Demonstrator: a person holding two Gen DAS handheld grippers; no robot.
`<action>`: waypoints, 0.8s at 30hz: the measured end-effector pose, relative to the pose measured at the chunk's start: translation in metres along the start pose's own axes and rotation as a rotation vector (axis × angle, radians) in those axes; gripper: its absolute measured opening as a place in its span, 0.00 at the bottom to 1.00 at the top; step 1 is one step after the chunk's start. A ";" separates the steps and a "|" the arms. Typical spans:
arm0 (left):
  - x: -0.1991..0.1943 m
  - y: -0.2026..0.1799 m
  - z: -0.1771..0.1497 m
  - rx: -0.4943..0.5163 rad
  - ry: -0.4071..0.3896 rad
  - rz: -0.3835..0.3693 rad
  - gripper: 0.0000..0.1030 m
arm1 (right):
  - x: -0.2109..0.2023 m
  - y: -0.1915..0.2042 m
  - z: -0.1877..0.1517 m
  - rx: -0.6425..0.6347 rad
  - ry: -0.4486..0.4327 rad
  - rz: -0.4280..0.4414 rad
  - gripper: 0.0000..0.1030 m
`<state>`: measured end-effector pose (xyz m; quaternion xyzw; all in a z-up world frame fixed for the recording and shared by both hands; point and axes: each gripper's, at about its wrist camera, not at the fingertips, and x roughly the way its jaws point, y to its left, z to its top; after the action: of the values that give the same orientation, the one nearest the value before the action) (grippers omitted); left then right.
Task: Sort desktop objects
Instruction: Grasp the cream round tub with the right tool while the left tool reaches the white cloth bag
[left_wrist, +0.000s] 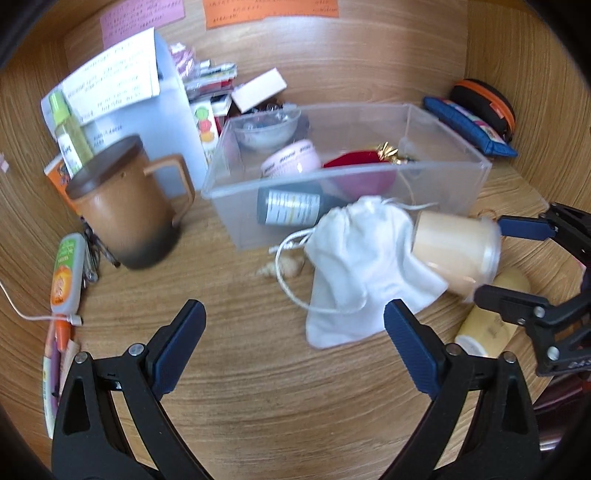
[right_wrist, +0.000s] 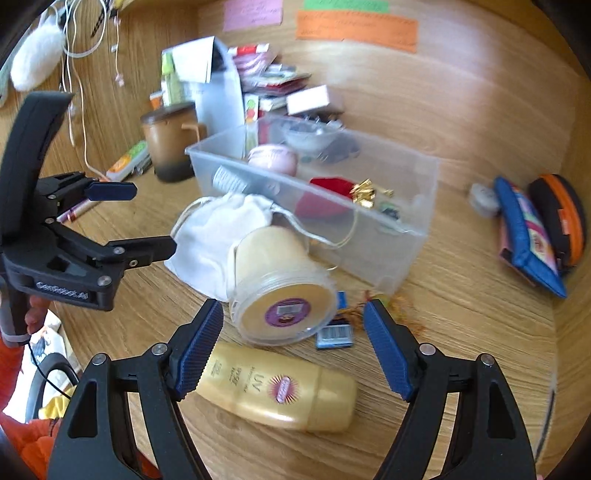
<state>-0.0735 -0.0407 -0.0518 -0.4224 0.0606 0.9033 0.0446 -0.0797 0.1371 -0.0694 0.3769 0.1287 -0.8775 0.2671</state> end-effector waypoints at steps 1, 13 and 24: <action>0.003 0.002 -0.002 -0.008 0.011 -0.007 0.95 | 0.006 0.001 0.001 -0.005 0.011 0.003 0.73; 0.020 -0.001 -0.009 -0.022 0.068 -0.121 0.95 | 0.038 -0.005 0.006 0.018 0.041 0.071 0.66; 0.036 -0.026 0.003 -0.007 0.087 -0.184 0.95 | 0.010 -0.021 0.012 0.059 -0.017 0.049 0.65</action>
<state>-0.0957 -0.0137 -0.0794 -0.4654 0.0204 0.8762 0.1233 -0.1044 0.1455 -0.0681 0.3801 0.0912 -0.8774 0.2783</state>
